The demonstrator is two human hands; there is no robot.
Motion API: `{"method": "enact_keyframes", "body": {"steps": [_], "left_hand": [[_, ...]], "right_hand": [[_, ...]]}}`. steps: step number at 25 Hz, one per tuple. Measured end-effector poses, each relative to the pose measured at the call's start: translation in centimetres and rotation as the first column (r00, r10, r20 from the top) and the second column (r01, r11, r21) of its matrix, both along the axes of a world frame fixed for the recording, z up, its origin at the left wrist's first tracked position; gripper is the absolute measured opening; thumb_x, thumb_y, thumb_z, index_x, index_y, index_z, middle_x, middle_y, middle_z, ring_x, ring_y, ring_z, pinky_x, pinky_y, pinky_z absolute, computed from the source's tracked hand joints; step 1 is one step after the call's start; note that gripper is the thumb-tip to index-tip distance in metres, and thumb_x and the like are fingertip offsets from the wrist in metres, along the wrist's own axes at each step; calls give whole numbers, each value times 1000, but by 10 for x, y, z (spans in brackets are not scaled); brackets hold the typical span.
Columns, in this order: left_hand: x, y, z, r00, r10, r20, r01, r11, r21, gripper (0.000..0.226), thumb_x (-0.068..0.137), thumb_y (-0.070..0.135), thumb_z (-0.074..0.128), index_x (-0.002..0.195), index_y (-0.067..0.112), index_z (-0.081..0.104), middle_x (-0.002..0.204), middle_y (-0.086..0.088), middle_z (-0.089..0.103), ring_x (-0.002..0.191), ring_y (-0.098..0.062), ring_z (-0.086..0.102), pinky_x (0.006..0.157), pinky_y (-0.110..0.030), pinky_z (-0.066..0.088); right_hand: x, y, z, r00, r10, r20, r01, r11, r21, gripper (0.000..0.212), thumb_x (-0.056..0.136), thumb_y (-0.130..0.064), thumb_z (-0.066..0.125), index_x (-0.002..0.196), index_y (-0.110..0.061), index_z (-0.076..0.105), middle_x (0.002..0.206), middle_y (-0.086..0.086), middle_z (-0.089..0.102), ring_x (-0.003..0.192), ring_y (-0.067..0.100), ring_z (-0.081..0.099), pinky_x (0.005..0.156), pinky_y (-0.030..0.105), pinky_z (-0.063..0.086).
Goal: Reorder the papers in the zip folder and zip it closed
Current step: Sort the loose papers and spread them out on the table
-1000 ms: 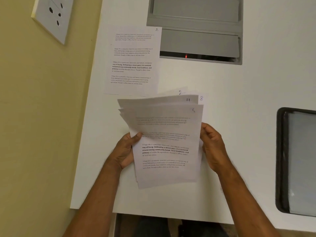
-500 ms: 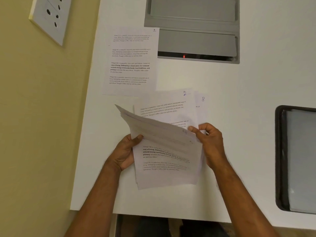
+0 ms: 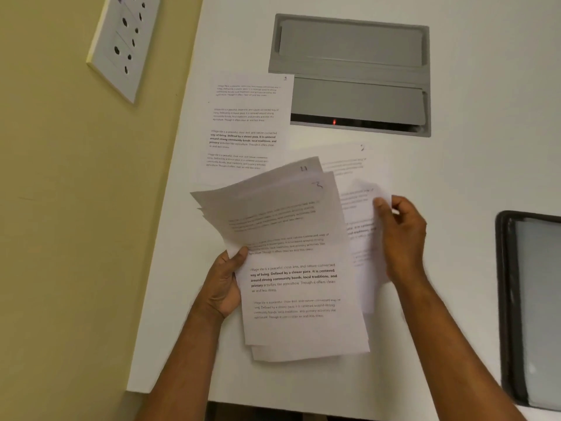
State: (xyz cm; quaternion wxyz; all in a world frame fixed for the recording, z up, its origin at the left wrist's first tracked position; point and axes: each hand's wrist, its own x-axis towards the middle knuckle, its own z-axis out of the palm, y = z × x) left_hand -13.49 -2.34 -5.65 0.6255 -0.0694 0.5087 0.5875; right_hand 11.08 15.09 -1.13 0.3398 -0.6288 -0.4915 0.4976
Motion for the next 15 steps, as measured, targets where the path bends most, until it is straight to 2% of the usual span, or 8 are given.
{"method": "enact_keyframes", "body": {"steps": [2,4,6,8,11,13,15], "left_hand": [[-5,1,-2,999,39,12,-39,999,7,45,96,14,51,140,7,57,139,-19,61,126,-33,61,107,-50,48],[-10,4,-2,999,40,19,-40,999,10,41,97,13,49,135,9,63,139,-20,61,124,-33,62,106,-50,49],[-14,6,0,1000,19,21,-20,1000,8,36,95,12,50,124,12,72,135,-20,64,118,-33,66,102,-49,52],[-18,8,1,1000,7,20,-7,1000,-4,36,94,11,51,121,11,73,133,-20,65,115,-33,68,99,-48,54],[-22,9,-2,1000,-13,10,13,1000,-20,39,93,11,51,128,8,66,134,-22,64,113,-33,69,97,-47,56],[-23,10,-5,999,-32,22,33,999,-16,38,92,11,52,127,8,67,133,-21,65,112,-32,70,96,-46,57],[-23,12,-7,998,-49,30,50,998,-27,39,92,12,53,128,8,66,133,-21,65,111,-32,70,95,-47,57]], "right_hand": [[-9,36,5,998,-60,-24,62,996,69,13,101,-24,65,92,-15,66,81,-16,66,73,0,58,71,19,48],[-17,78,-1,989,-139,-44,143,984,110,12,100,-26,65,94,-16,67,85,-12,68,77,3,60,75,23,52],[-24,120,-15,982,-181,-48,186,977,108,10,97,-25,65,99,-16,68,90,-8,71,81,6,63,82,33,58],[-32,151,-30,985,-172,27,167,978,125,24,93,-19,62,116,-16,66,104,-2,72,91,11,66,92,40,58],[-40,172,-49,978,-81,194,63,993,96,51,94,-4,56,143,-18,48,129,4,63,115,17,61,104,34,51],[-45,175,-60,954,-36,297,8,995,96,60,93,2,53,150,-16,41,141,8,54,129,22,53,112,33,44],[-48,173,-68,929,-14,369,-45,988,150,58,91,6,52,147,-10,45,145,13,45,135,24,46,115,26,36]]}}
